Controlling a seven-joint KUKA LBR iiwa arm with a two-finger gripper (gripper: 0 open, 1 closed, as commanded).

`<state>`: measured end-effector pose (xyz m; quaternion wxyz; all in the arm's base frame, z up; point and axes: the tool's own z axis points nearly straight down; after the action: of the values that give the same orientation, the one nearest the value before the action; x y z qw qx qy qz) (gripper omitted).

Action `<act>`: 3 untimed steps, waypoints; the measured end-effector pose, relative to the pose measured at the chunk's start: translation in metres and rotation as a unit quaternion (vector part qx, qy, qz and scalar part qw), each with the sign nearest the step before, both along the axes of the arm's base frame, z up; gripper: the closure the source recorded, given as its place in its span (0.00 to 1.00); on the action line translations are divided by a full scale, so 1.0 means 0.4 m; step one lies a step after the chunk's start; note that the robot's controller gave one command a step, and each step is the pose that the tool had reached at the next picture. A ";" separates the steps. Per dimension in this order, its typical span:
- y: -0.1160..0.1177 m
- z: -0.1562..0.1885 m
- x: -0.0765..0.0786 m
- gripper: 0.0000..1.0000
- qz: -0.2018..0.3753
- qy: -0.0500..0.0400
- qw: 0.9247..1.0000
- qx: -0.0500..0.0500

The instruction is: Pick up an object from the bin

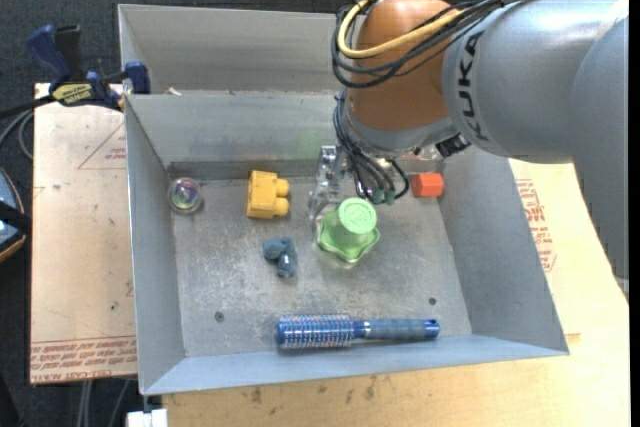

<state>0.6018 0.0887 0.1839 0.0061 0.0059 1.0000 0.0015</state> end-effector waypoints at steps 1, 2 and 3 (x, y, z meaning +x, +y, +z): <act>-0.001 -0.013 -0.005 0.00 0.000 0.005 1.000 -0.001; 0.099 -0.263 -0.011 0.00 0.007 0.004 1.000 0.000; 0.097 -0.253 -0.009 1.00 0.007 0.004 1.000 0.000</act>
Offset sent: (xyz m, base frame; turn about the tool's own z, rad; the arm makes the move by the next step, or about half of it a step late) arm 0.0000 0.0000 0.0000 0.0000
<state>0.5980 0.1277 0.0826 0.0016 -0.0006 1.0000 0.0016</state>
